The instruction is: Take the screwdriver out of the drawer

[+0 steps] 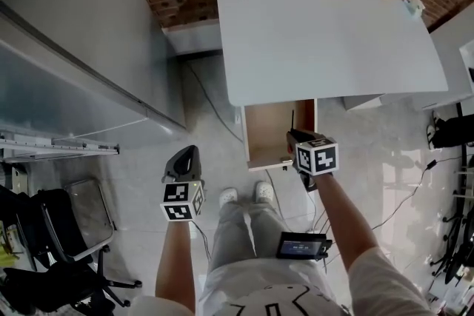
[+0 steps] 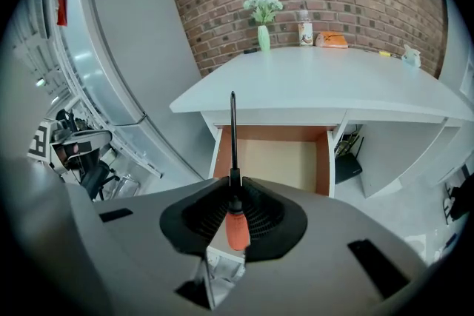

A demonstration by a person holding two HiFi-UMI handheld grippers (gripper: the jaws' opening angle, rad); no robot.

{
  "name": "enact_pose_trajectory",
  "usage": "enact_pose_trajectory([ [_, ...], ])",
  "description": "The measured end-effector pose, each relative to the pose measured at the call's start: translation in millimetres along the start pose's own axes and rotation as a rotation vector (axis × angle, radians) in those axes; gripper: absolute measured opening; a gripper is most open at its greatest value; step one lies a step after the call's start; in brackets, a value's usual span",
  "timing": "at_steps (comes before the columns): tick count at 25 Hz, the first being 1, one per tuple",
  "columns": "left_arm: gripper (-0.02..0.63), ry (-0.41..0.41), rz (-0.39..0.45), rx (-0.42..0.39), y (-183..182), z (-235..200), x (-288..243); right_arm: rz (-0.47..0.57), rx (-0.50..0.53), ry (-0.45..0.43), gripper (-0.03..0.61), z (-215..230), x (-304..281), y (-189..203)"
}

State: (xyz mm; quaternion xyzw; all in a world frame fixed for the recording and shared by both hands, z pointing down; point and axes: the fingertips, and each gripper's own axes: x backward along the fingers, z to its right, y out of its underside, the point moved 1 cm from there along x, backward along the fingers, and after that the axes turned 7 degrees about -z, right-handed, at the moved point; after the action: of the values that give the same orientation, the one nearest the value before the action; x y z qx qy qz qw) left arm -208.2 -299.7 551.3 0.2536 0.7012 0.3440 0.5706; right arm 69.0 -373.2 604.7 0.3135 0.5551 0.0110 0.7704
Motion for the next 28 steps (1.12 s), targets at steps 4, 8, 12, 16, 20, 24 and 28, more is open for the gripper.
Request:
enact_pose_trajectory([
  [4,0.011,0.011,0.009,0.000,-8,4,11,0.020,0.009,-0.002,0.055,-7,20,-8],
  [8,0.011,0.005,0.025,0.019,-18,3,26,0.038,0.031,0.003,0.055,-13,41,-14],
  [12,0.011,-0.001,0.052,0.026,-31,5,44,0.069,0.071,0.006,0.055,-17,64,-20],
  [16,0.011,-0.005,0.076,0.030,-40,8,58,0.121,0.136,-0.009,0.055,-27,85,-27],
  [20,0.011,-0.017,0.096,0.049,-44,6,71,0.171,0.187,-0.023,0.055,-40,109,-36],
  [24,0.011,-0.037,0.132,0.059,-57,2,84,0.226,0.187,-0.004,0.055,-41,133,-47],
  [28,0.011,-0.055,0.176,0.061,-72,0,92,0.301,0.236,0.038,0.055,-41,155,-61],
])
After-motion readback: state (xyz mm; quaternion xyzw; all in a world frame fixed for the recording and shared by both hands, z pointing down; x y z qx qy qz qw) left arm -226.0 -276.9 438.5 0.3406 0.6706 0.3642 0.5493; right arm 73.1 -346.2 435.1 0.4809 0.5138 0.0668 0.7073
